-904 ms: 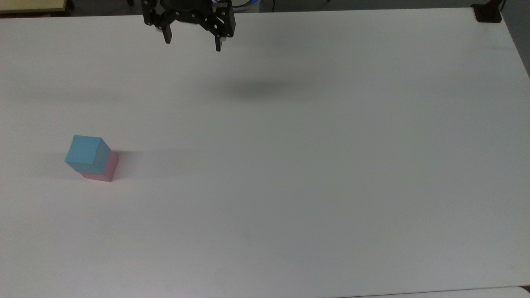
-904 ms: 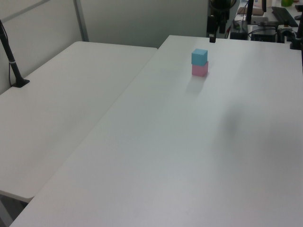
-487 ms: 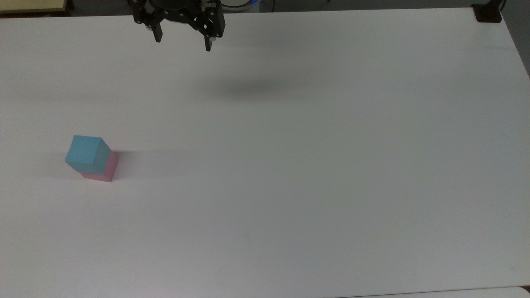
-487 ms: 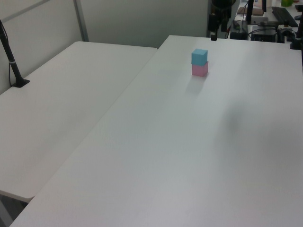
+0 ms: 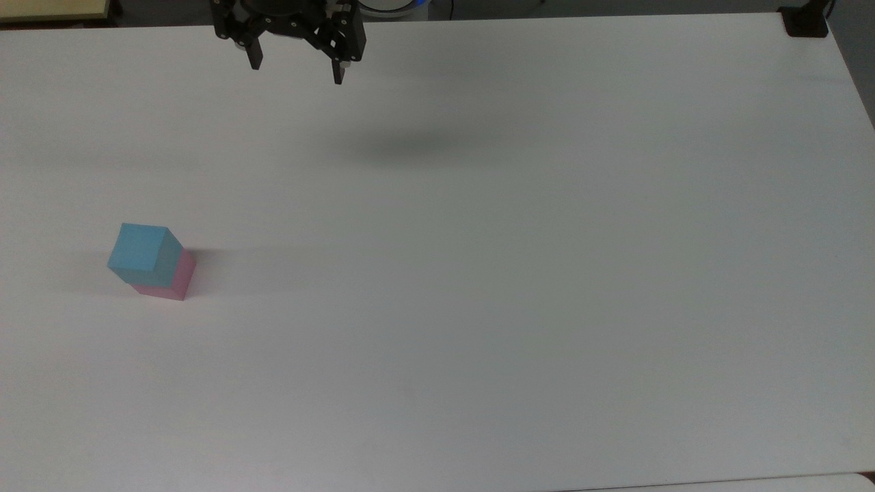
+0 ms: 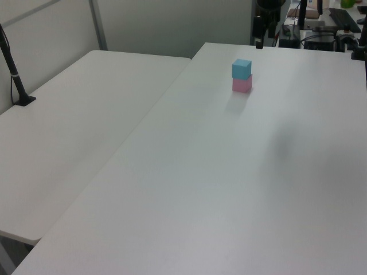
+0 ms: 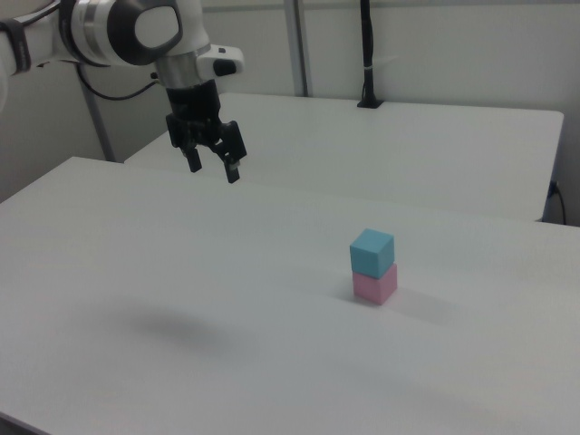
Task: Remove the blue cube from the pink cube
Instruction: 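Move the open gripper over the light-blue cube and lower it, then close the gripper on the light-blue cube atop the pink cube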
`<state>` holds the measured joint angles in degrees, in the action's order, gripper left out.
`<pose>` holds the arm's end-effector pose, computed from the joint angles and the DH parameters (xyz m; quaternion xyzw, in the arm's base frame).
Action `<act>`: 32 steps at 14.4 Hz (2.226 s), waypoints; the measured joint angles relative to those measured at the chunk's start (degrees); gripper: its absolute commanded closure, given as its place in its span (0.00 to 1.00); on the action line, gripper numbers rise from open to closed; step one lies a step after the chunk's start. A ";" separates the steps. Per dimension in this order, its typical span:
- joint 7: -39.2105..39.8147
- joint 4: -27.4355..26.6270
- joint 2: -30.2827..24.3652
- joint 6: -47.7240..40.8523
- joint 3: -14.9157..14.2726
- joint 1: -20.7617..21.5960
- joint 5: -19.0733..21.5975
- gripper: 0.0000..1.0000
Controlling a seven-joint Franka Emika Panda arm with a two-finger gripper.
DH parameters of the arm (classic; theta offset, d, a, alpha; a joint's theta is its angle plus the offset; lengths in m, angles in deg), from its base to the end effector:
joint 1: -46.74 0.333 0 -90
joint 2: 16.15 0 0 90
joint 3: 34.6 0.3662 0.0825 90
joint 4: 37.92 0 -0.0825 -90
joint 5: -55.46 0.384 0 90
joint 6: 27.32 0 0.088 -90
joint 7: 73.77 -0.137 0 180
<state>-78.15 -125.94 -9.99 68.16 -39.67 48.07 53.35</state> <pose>0.5999 -0.0410 0.6079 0.9973 -0.0689 0.0117 0.0230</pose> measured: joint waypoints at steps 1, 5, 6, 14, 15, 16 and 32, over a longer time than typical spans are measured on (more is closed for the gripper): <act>1.65 0.00 0.08 0.44 -0.01 -0.67 0.00 0.00; 7.04 -0.01 1.92 3.46 -0.09 -4.19 0.00 0.00; 8.86 -0.02 3.36 5.76 -0.13 -5.74 0.00 0.00; 11.19 2.10 15.43 23.52 -0.26 -14.57 -0.08 0.00; 11.19 2.43 16.91 25.53 -0.26 -15.04 -0.20 0.00; 11.19 2.67 18.36 27.98 -0.26 -15.47 -0.38 0.00; 10.68 3.54 24.42 38.19 0.06 -15.51 -1.70 0.68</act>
<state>-67.47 -122.40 14.42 106.35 -39.60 32.56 51.65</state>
